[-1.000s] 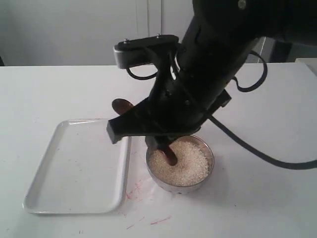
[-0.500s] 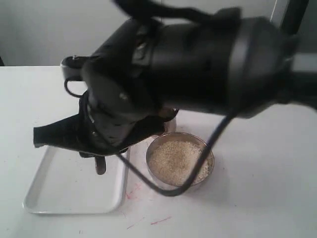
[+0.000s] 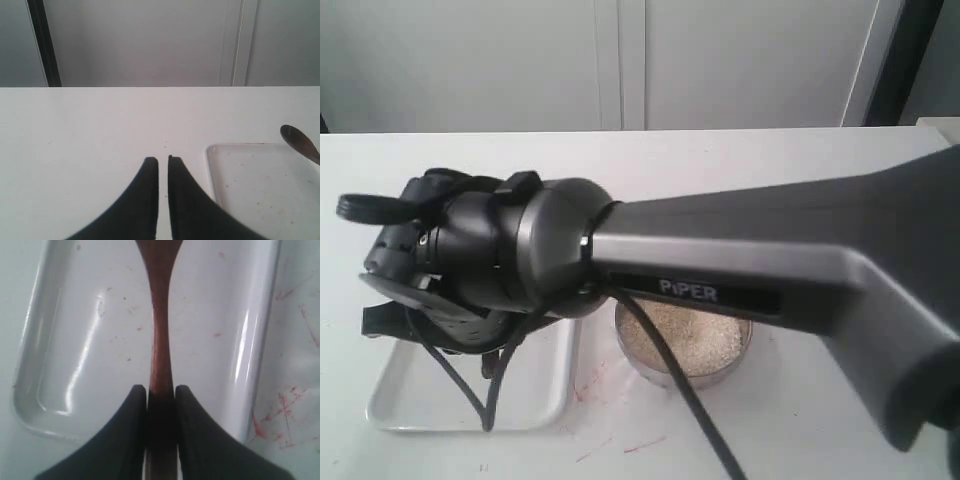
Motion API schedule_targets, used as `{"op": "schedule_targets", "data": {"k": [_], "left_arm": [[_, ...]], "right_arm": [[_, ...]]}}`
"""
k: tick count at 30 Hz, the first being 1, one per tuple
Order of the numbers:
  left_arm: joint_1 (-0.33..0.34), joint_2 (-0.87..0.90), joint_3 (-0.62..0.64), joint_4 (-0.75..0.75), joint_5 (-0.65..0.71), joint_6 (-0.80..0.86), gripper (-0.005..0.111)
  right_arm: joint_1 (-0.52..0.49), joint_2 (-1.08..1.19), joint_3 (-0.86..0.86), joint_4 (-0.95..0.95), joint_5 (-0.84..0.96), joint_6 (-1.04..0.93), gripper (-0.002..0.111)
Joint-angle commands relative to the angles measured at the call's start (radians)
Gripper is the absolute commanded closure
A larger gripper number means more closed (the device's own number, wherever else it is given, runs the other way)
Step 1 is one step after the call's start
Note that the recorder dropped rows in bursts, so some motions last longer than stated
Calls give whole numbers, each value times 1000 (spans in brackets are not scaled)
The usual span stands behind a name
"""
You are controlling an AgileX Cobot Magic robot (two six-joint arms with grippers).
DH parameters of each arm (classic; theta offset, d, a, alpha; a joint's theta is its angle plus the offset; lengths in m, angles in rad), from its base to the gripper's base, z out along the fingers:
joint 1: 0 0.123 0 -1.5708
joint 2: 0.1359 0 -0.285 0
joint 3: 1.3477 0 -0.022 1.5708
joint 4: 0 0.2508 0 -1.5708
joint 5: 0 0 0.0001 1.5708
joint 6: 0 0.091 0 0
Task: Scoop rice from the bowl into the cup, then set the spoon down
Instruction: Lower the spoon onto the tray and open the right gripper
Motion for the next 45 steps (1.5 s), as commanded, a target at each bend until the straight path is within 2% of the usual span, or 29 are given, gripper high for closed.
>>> {"op": "schedule_targets", "data": {"k": [1, 10, 17, 22, 45], "left_arm": [[-4, -1, -7, -5, -6, -5, 92], [-4, -1, -7, -5, -6, -5, 92], [-4, -1, -7, -5, -6, -5, 92], [-4, -1, -7, -5, -6, -5, 92], [-4, -1, -7, -5, -6, -5, 92]], "right_arm": [[2, 42, -9, -55, -33, 65, 108], [2, 155, -117, -74, -56, 100, 108], [2, 216, -188, -115, 1, 100, 108], [0, 222, -190, -128, 13, 175, 108], [-2, 270, -190, -160, 34, 191, 108]]}}
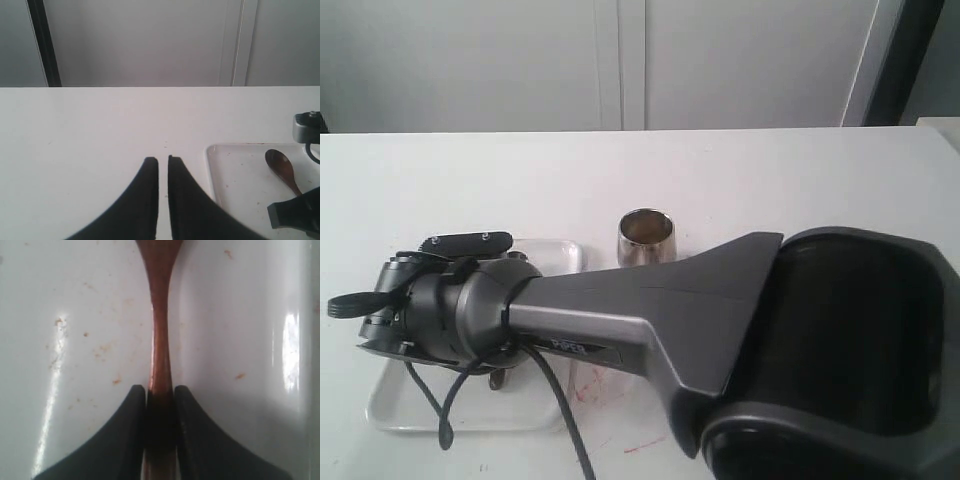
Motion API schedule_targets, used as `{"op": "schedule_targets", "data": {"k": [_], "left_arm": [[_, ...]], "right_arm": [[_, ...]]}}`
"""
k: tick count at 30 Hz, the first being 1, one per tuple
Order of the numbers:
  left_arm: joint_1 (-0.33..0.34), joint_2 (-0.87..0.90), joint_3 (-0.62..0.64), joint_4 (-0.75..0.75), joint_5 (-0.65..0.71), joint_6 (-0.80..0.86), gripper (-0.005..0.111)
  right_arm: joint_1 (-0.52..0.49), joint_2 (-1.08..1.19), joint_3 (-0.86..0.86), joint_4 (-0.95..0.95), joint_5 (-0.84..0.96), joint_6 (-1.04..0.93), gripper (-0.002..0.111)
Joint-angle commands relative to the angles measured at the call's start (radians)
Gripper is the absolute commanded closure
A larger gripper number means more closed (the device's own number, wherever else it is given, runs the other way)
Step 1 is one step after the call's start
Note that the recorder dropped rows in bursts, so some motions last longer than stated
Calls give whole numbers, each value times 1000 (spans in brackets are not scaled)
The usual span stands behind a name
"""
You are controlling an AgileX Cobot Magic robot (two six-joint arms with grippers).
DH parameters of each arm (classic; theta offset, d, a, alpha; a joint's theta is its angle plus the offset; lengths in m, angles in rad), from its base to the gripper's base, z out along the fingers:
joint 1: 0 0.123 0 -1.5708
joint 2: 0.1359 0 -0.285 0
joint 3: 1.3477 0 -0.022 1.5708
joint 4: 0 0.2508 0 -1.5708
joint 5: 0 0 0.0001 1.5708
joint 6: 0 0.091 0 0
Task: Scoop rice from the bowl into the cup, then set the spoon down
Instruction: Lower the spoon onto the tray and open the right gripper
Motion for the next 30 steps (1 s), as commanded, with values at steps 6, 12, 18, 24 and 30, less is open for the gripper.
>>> {"op": "schedule_targets", "data": {"k": [6, 12, 18, 24, 30], "left_arm": [[-4, -1, -7, -5, -6, -5, 92], [-4, -1, -7, -5, -6, -5, 92], [-4, -1, -7, -5, -6, -5, 92], [-4, -1, -7, -5, -6, -5, 92], [-4, -1, -7, -5, -6, -5, 92]], "right_arm": [[-2, 0, -6, -22, -18, -15, 108], [-2, 0, -6, -17, -30, -49, 99], [-2, -3, -6, -13, -33, -47, 86], [-2, -8, -8, -13, -33, -47, 86], [-2, -26, -8, -15, -33, -47, 86]]}}
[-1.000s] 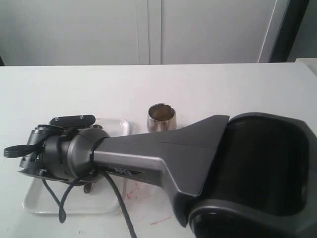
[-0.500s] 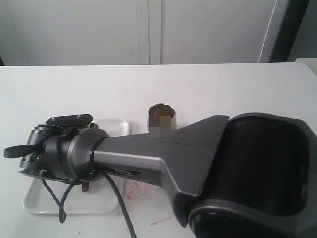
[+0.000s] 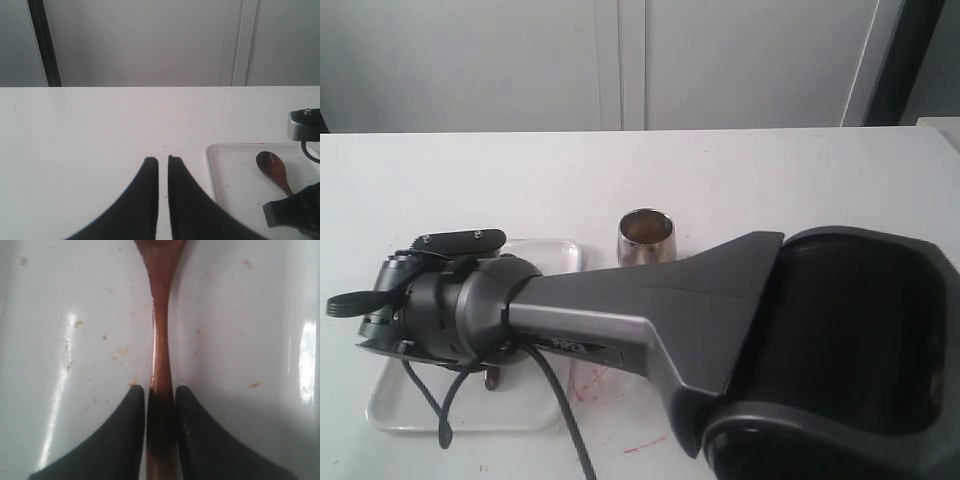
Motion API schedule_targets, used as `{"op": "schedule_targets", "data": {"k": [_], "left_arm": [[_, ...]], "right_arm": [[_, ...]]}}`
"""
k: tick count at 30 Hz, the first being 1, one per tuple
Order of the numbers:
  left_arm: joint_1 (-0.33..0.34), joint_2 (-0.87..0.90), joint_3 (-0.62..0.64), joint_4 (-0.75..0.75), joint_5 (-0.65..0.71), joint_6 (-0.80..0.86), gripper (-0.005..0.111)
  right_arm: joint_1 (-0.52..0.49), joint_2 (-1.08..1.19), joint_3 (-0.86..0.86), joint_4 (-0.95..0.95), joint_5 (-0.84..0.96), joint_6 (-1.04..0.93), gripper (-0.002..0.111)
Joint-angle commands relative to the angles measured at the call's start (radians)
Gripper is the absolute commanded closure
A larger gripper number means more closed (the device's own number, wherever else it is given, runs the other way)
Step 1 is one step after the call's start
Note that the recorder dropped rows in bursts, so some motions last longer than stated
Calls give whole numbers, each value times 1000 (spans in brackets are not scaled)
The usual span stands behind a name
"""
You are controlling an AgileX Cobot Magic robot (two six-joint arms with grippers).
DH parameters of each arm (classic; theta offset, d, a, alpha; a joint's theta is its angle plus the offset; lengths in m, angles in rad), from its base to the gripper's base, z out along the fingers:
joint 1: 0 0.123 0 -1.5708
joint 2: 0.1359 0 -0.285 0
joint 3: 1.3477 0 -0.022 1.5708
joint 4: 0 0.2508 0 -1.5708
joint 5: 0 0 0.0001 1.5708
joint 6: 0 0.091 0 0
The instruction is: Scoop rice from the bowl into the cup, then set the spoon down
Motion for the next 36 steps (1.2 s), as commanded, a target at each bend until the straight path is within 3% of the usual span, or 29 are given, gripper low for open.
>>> {"op": "schedule_targets", "data": {"k": [1, 10, 17, 22, 27, 36], "left_arm": [[-4, -1, -7, -5, -6, -5, 92], [-4, -1, -7, -5, -6, -5, 92], [-4, -1, -7, -5, -6, -5, 92], [-4, -1, -7, -5, -6, -5, 92], [-4, -1, -7, -5, -6, -5, 92], [-4, -1, -7, -5, -6, -5, 92]], "right_arm": [[-2, -30, -6, -10, -1, -12, 86], [28, -142, -6, -168, 34, -35, 86], [36, -259, 33, -200, 52, -224, 89], [32, -426, 238, -336, 49, -240, 101], [-15, -675, 510, -447, 43, -186, 102], [-27, -1050, 757, -500, 56, -304, 102]]}}
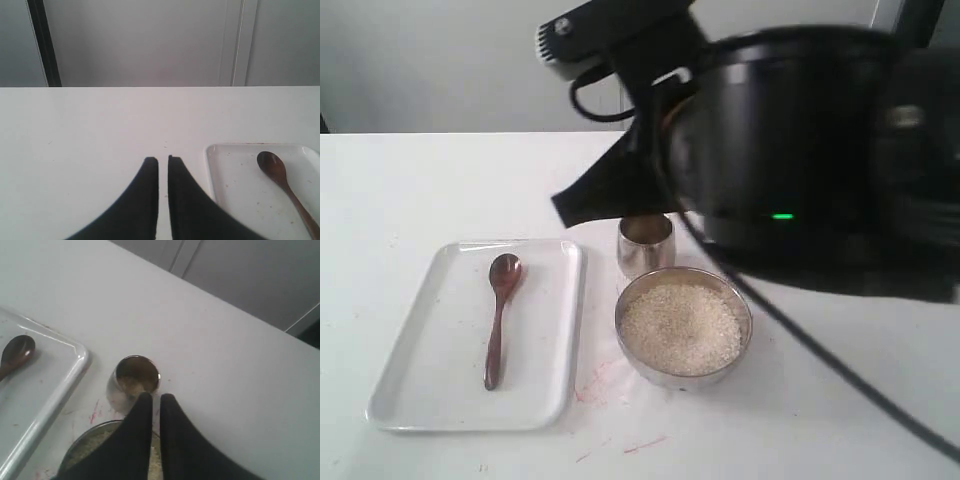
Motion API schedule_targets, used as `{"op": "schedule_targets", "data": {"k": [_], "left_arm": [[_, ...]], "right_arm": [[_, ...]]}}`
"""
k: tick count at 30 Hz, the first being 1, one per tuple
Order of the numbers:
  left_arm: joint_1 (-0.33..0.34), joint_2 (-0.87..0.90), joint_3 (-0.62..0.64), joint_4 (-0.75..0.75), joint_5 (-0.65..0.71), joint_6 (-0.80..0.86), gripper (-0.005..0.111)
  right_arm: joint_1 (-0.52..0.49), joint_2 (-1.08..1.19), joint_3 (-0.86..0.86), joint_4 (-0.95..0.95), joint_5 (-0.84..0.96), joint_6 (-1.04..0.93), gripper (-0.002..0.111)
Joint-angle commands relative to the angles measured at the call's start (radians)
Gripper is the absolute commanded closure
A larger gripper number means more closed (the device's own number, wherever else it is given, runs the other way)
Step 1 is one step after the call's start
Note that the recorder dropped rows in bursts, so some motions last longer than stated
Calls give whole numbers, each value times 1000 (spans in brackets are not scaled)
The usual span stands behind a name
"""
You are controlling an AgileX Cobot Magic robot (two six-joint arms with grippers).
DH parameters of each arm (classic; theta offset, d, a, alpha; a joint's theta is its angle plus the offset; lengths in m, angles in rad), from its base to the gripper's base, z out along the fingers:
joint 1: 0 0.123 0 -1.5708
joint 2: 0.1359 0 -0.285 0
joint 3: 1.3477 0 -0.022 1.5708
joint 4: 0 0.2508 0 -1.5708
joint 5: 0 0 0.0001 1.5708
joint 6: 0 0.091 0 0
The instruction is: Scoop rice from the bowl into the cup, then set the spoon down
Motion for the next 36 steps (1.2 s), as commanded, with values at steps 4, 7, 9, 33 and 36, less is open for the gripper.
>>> {"op": "schedule_targets", "data": {"k": [4, 7, 9, 33, 36], "left_arm": [[-4, -1, -7, -5, -6, -5, 92], [-4, -1, -7, -5, -6, -5, 92], [-4, -1, -7, -5, -6, -5, 92], [-4, -1, -7, -5, -6, -5, 92], [-4, -1, -7, -5, -6, -5, 92]], "right_arm": [[-5, -255, 142, -26, 152, -162, 102], [-5, -308, 160, -34, 242, -162, 102], [-5, -334, 163, -38, 287, -162, 102], [-2, -428, 167, -137, 317, -205, 101], [-2, -470, 199, -148, 317, -202, 101]]}}
